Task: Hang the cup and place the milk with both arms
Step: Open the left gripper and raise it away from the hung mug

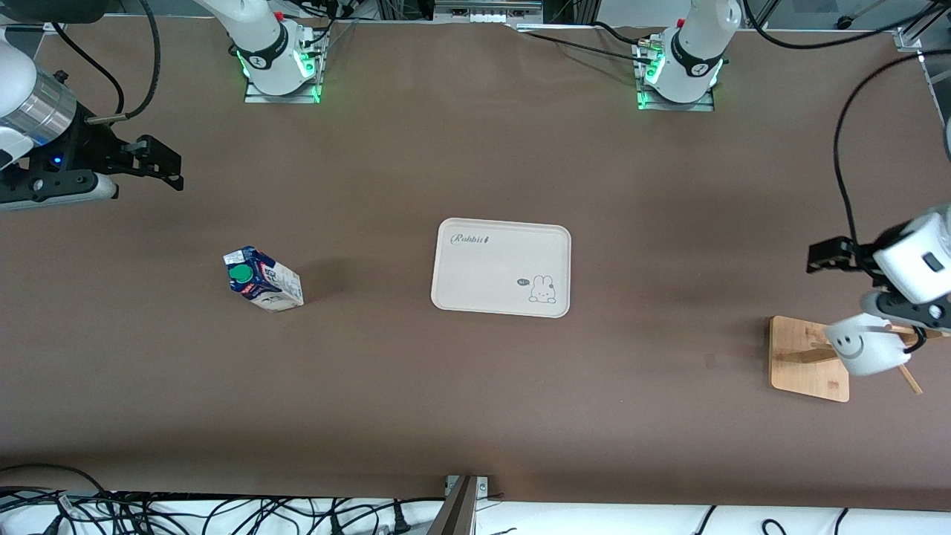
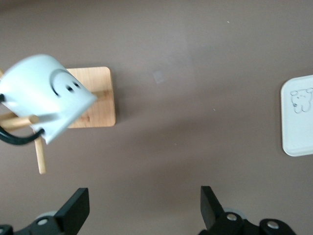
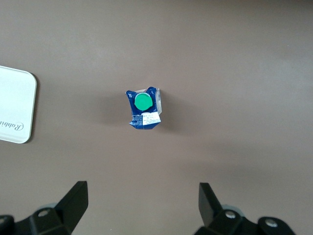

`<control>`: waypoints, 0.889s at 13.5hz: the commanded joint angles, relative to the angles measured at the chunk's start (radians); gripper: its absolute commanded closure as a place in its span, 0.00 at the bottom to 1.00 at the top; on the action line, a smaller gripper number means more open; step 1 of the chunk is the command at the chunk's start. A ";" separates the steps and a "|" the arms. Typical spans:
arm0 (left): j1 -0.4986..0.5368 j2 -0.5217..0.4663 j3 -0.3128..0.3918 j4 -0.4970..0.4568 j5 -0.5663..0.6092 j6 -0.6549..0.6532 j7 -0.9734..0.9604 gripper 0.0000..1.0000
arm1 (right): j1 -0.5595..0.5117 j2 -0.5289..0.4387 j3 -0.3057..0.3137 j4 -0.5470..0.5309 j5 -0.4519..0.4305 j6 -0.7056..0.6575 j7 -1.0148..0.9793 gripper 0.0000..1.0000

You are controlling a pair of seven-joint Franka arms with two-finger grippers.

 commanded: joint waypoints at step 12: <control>-0.038 -0.341 0.006 -0.366 0.006 0.177 0.006 0.00 | -0.002 0.001 0.005 0.018 -0.003 -0.027 0.016 0.00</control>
